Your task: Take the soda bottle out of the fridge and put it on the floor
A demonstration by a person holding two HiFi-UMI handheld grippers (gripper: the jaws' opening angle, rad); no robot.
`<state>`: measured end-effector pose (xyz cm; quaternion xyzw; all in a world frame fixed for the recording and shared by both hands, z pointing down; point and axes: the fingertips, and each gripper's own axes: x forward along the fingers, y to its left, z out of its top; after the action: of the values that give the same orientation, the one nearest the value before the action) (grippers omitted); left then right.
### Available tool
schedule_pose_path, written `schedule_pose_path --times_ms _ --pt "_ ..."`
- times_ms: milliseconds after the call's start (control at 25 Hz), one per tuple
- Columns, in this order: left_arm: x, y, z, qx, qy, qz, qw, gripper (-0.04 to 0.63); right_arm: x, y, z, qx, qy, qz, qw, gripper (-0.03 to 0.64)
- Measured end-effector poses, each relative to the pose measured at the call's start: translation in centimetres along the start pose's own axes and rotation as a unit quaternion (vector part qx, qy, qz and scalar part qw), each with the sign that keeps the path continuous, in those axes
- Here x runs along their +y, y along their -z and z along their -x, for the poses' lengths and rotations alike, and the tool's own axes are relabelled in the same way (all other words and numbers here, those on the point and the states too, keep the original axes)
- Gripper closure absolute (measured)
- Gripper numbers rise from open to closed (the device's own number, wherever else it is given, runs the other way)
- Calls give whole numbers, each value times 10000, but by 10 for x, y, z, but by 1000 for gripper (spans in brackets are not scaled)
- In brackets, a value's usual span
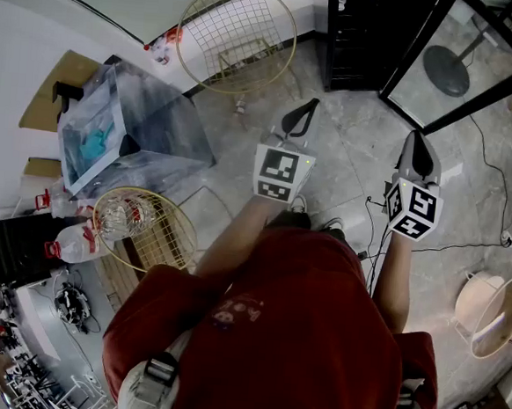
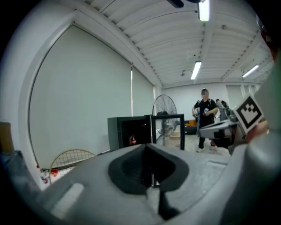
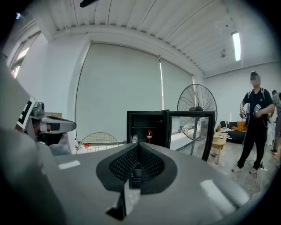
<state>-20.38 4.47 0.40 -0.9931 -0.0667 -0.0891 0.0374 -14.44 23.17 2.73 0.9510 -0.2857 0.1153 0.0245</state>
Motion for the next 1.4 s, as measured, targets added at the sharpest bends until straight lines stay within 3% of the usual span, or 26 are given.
schedule_pose_path --times_ms 560,1080,1400 --pt "21 4 -11 31 116 191 9997 595 16 -6 -20 -74 -5 -46 10000 615" --pt "74 8 -24 -56 421 260 9988 597 50 -15 -55 -70 298 -12 9995 616" --pt "85 15 -33 -35 583 258 9980 595 59 -13 -64 2 407 52 9992 615"
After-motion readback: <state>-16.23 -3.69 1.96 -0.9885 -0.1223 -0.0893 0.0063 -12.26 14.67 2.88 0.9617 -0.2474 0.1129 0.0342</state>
